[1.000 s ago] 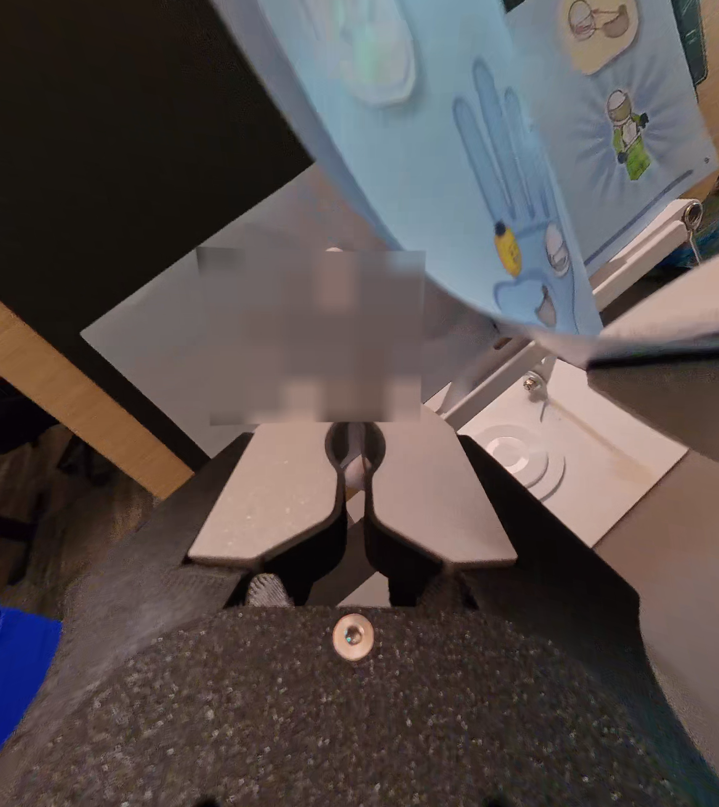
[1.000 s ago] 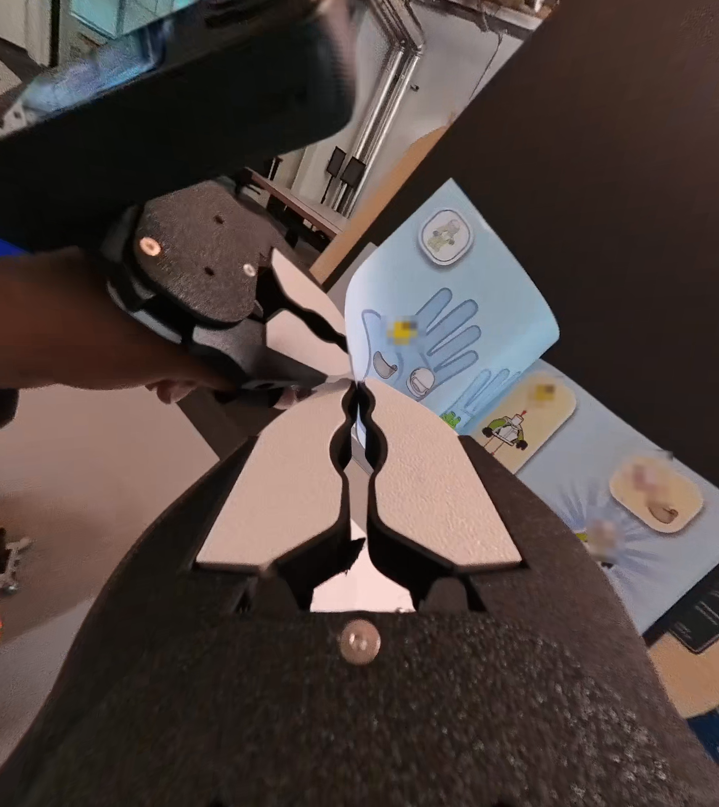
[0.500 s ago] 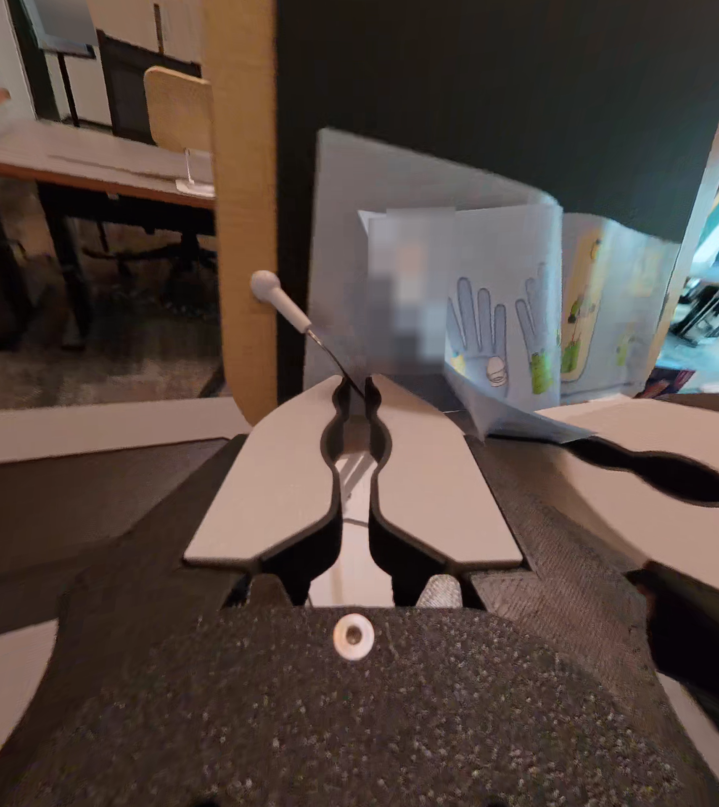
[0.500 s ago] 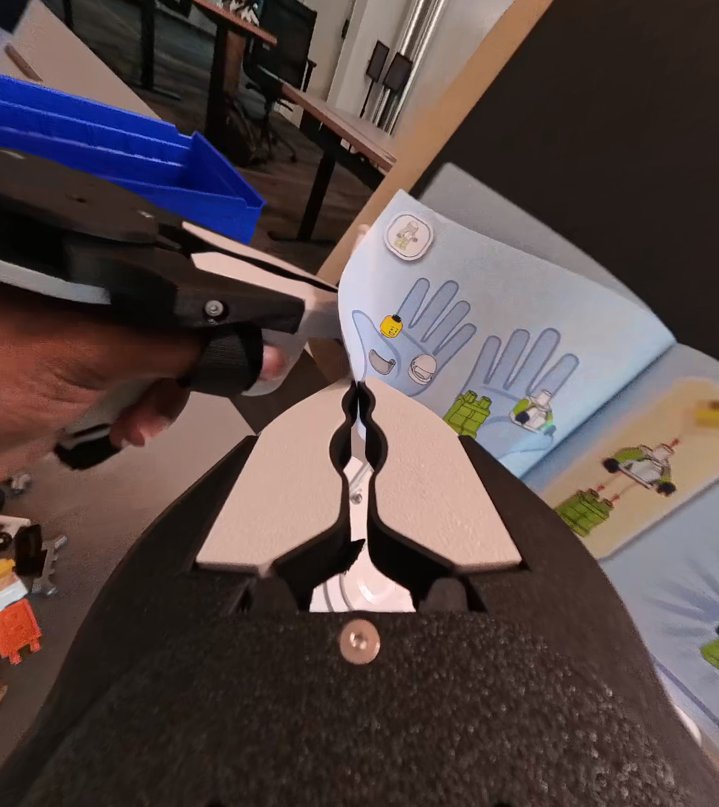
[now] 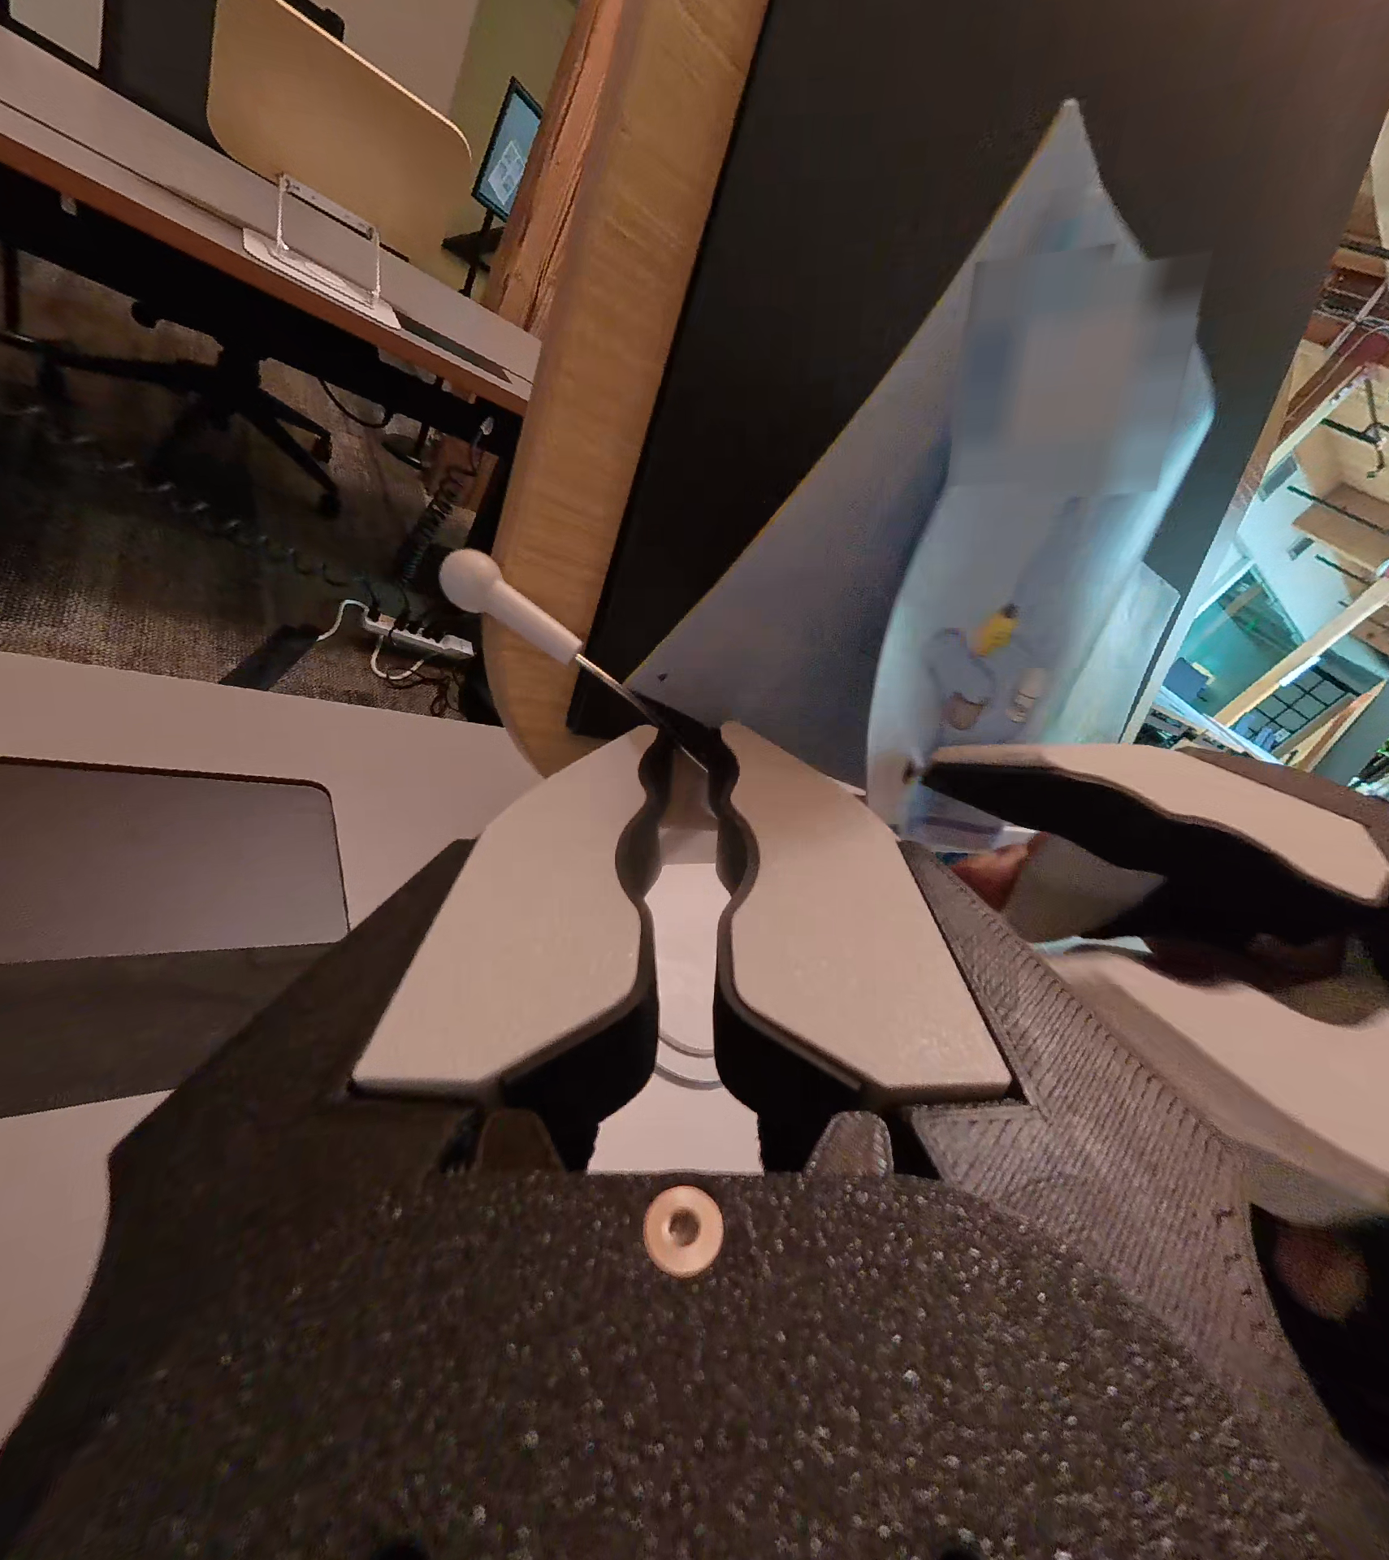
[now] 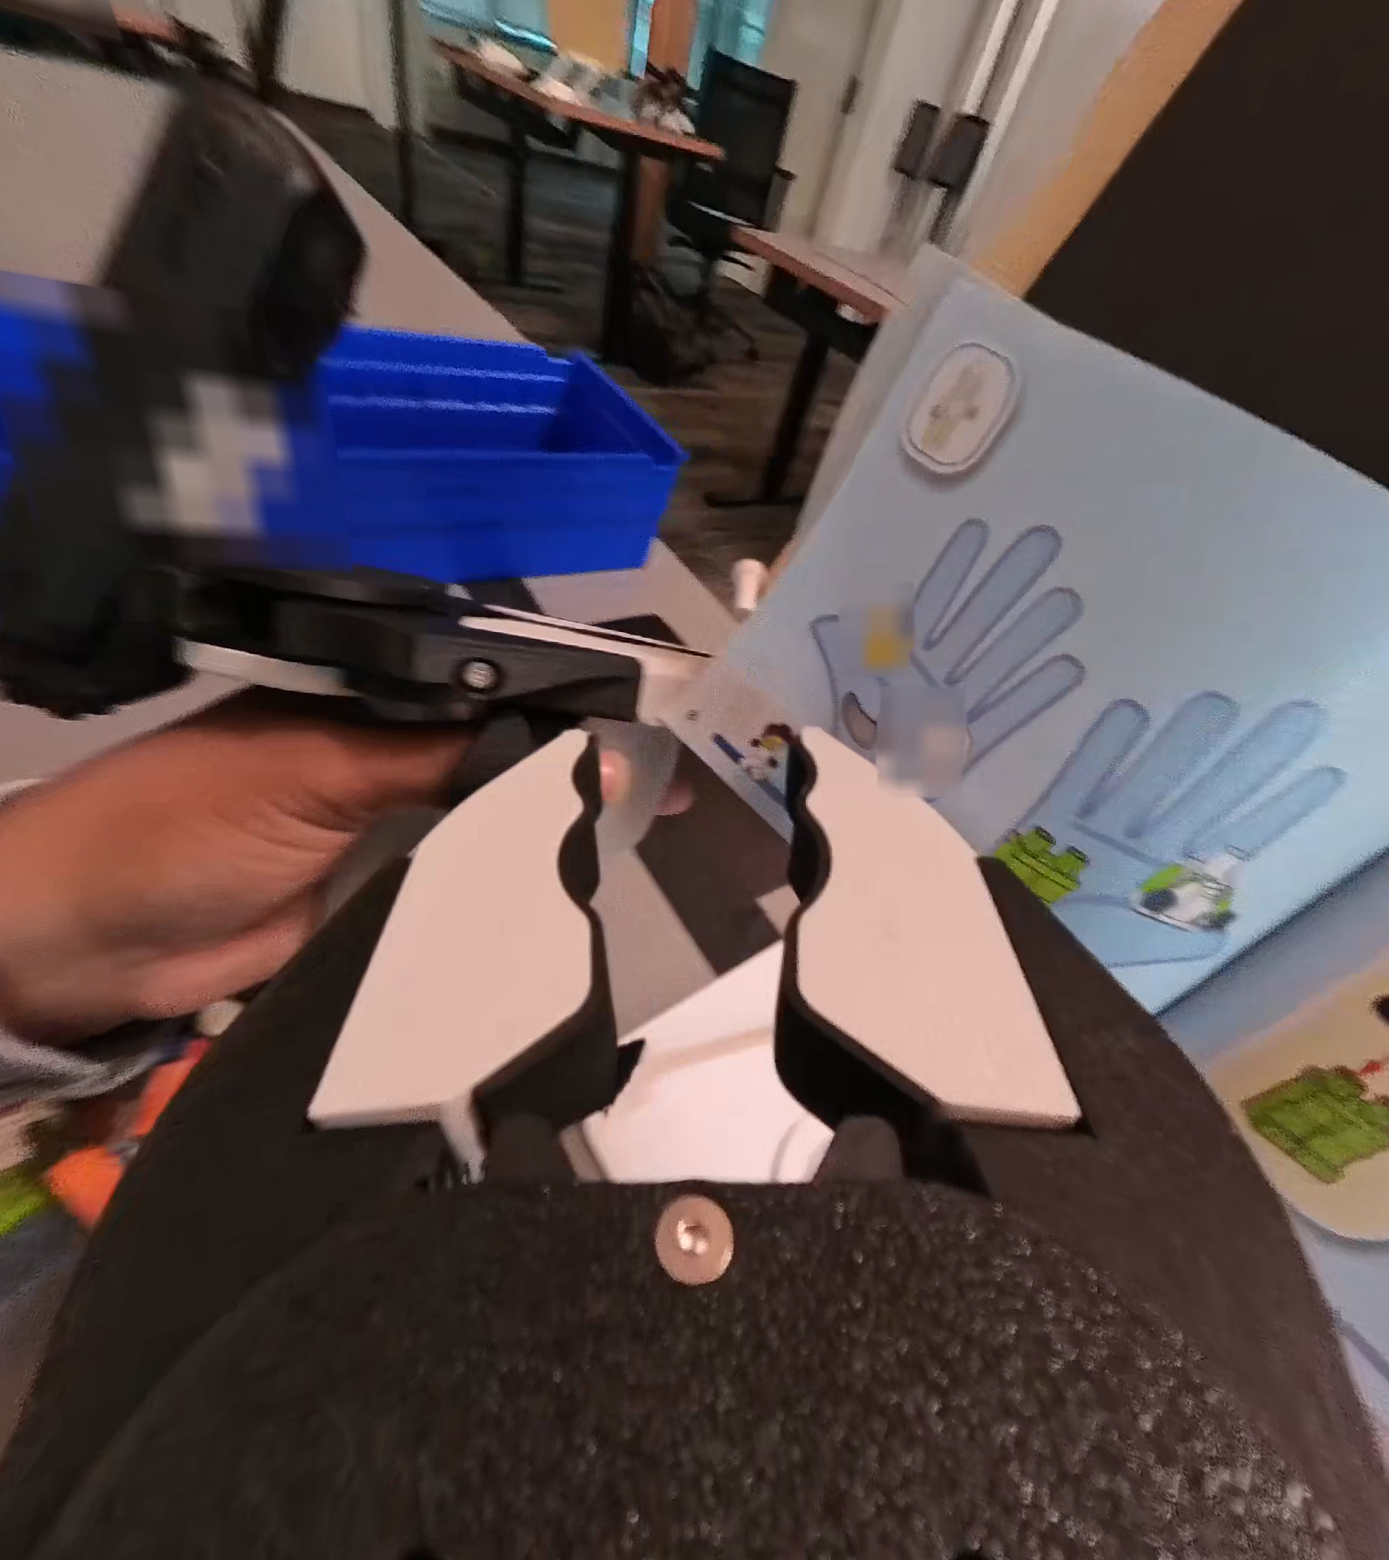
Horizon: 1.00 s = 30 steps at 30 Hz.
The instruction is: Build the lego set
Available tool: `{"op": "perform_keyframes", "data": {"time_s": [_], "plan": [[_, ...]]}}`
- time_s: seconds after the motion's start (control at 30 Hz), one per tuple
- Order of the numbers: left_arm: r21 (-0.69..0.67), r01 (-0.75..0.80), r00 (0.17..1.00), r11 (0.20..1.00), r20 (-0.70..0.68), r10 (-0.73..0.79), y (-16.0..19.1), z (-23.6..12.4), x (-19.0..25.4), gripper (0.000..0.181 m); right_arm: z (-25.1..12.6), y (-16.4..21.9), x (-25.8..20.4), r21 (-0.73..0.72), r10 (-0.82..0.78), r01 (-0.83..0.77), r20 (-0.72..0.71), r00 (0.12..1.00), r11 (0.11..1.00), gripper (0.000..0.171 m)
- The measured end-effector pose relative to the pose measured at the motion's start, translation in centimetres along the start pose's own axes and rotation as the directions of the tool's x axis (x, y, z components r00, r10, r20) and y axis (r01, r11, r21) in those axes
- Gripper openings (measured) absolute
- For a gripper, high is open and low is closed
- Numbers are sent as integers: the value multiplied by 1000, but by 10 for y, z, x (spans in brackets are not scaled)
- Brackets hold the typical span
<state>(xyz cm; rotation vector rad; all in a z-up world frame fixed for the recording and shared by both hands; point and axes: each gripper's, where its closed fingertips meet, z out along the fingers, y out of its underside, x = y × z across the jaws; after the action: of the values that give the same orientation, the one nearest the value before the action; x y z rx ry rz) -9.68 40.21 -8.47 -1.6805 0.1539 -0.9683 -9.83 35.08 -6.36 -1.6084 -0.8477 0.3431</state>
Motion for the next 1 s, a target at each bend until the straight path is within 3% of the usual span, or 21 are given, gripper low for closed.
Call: {"op": "perform_keyframes", "data": {"time_s": [0.13,0.3,0.47,0.53,0.67,0.87,1.0], "plan": [[-1,-5,1000,1000,4,5,0,0,0,8,-19,-12,-21,23,116,-124,213,970,992,60],[-15,-20,1000,1000,-2,20,1,-1,0,8,-64,-24,-9,57,110,-134,308,945,989,51],[-20,-18,1000,1000,-6,17,0,0,1,8,-92,-12,58,33,76,-85,218,973,996,24],[-23,-18,1000,1000,-8,18,1,0,1,8,-86,8,82,-57,55,-47,151,987,997,18],[-21,-28,1000,999,-7,27,1,1,0,8,-58,20,85,-150,-109,119,72,991,981,16],[-9,-29,1000,1000,-4,29,1,0,0,9,-25,17,93,-338,-426,372,-101,899,865,18],[16,-8,1000,1000,-7,8,0,1,-1,8,-19,19,101,-483,-546,400,-207,812,779,14]]}}
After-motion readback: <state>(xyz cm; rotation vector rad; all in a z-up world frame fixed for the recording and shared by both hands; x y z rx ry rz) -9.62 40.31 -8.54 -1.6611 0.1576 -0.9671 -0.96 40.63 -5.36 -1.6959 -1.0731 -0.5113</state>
